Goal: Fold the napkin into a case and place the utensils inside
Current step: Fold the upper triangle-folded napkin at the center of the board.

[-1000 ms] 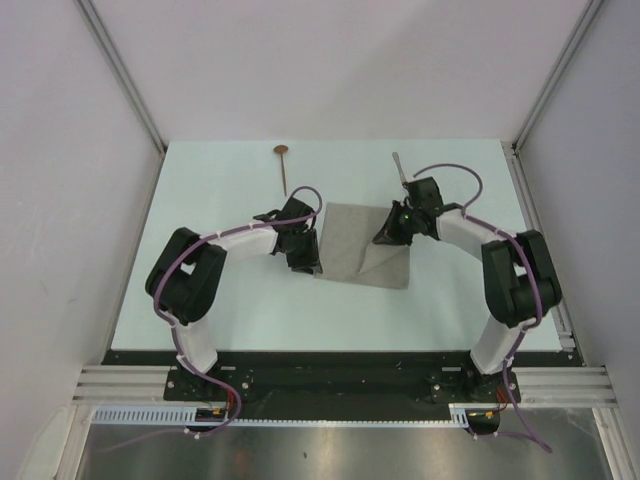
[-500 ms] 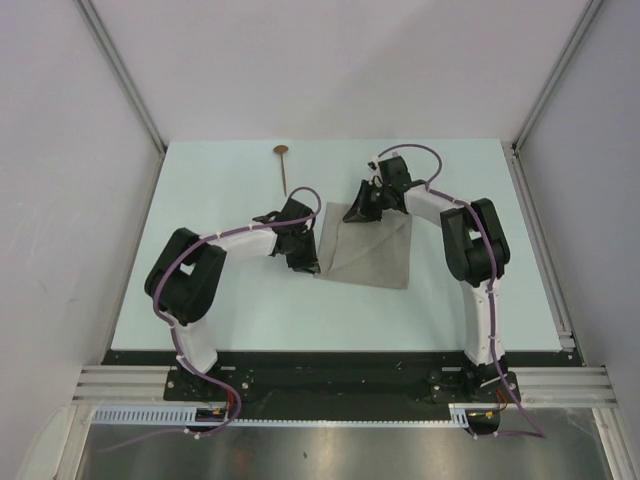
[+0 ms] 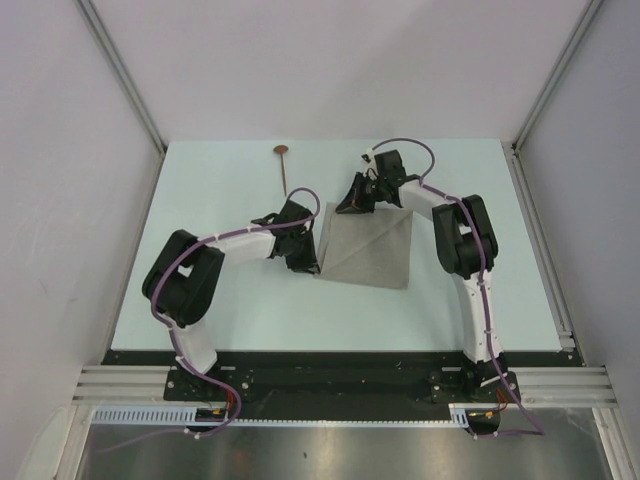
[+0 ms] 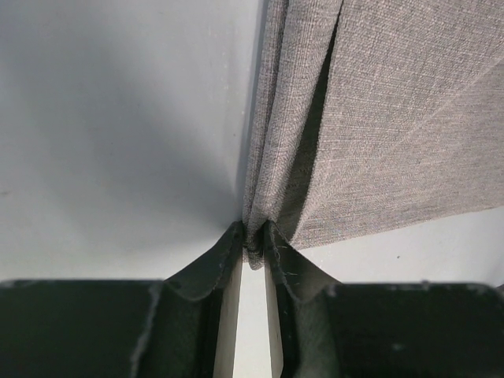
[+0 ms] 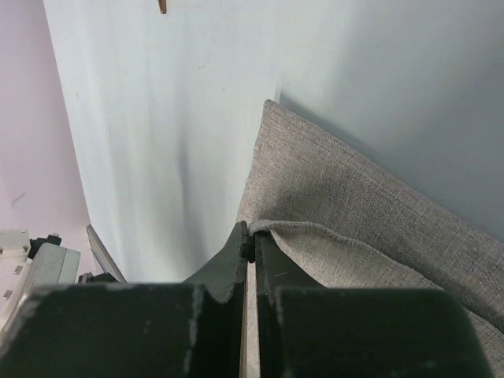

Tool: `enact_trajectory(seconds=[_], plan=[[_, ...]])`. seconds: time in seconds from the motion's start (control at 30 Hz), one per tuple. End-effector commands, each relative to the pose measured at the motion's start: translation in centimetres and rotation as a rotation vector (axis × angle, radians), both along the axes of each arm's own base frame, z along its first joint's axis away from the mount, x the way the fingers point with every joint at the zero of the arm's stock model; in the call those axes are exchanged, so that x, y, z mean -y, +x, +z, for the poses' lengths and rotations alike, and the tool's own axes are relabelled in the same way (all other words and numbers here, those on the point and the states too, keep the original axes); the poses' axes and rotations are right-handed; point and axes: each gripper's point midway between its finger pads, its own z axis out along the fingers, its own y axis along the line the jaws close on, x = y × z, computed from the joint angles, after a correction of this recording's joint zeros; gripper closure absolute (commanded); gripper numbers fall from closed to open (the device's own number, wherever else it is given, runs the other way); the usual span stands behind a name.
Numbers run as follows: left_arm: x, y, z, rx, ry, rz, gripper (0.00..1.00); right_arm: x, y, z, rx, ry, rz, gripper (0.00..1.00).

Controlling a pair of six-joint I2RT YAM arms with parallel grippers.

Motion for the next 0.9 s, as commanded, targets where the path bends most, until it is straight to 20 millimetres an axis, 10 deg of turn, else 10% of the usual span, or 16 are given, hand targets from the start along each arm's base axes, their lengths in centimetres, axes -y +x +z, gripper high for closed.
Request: enact_trajectory(seconds=[0.0,0.87], plan=[[-1.3,-1.4,-0.2,-0.024,0.039,0.014,0.77,-0.9,1.6,2.0,0.048,0.073,0.016,1.0],[-1.4,-1.1,3.0,0.032,-0.011,0.034,0.69,-1.2,1.5,2.2,0.052,0.103,0.043,1.0]])
